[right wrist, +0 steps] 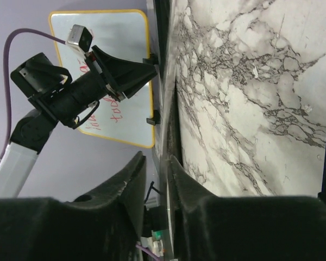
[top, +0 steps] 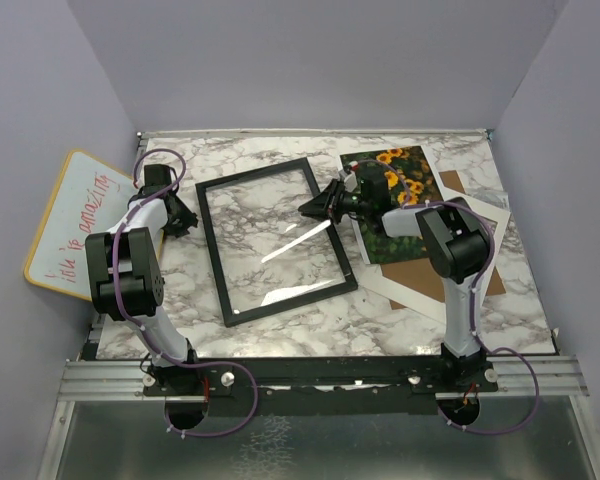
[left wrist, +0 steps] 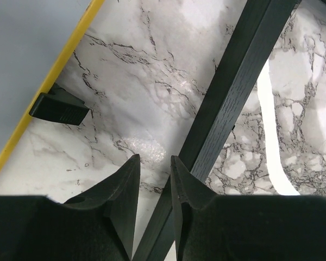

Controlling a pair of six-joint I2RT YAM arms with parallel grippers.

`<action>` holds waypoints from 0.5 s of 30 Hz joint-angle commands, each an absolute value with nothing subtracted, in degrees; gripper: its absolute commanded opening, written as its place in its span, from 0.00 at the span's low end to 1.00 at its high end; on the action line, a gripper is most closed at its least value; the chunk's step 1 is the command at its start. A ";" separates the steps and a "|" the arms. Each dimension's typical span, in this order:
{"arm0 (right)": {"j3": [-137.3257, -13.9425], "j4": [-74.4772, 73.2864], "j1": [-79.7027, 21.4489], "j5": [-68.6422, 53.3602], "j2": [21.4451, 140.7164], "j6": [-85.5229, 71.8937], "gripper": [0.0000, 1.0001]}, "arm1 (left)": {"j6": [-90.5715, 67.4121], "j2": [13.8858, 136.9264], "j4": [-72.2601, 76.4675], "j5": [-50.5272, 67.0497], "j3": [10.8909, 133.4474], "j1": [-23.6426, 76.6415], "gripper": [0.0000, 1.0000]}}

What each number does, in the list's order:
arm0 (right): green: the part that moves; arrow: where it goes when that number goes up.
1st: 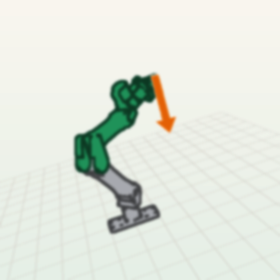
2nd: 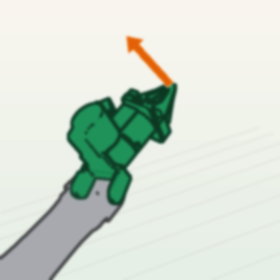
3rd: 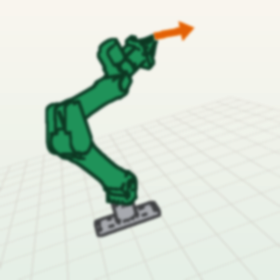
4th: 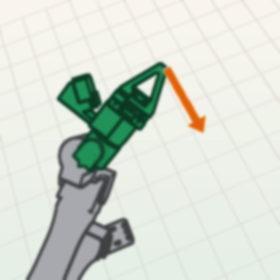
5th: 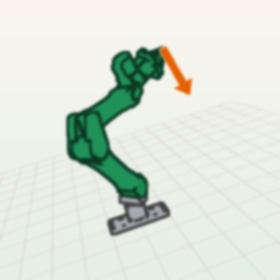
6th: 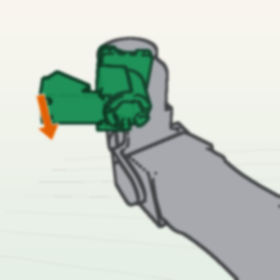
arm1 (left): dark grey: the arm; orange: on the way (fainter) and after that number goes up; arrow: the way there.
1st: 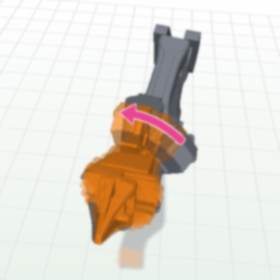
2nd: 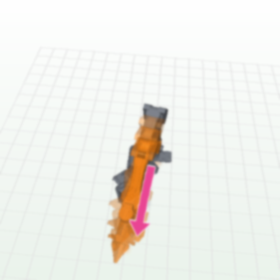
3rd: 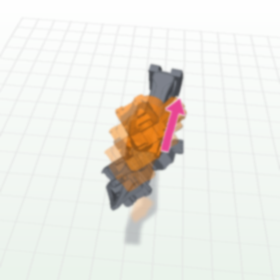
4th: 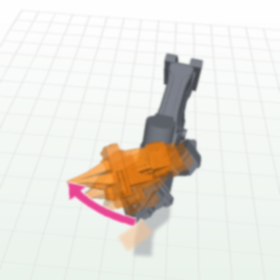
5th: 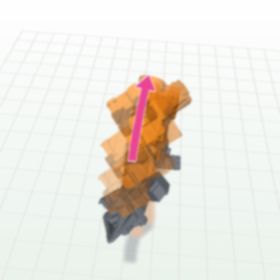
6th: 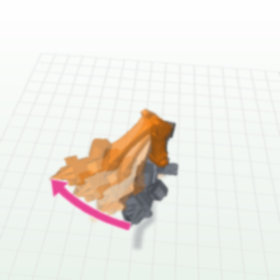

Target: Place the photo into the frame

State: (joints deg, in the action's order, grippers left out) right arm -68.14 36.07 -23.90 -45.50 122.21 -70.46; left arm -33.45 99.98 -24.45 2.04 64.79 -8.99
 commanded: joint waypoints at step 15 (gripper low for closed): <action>-64.71 53.99 -24.03 -49.29 122.76 -86.47 0.01 | -33.84 99.02 -22.85 3.54 63.64 -9.48 0.30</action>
State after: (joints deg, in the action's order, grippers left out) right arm -65.45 43.64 -23.92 -47.24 123.00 -77.60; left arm -33.54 99.98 -23.44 2.96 64.51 -8.99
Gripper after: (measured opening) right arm 0.027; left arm 0.301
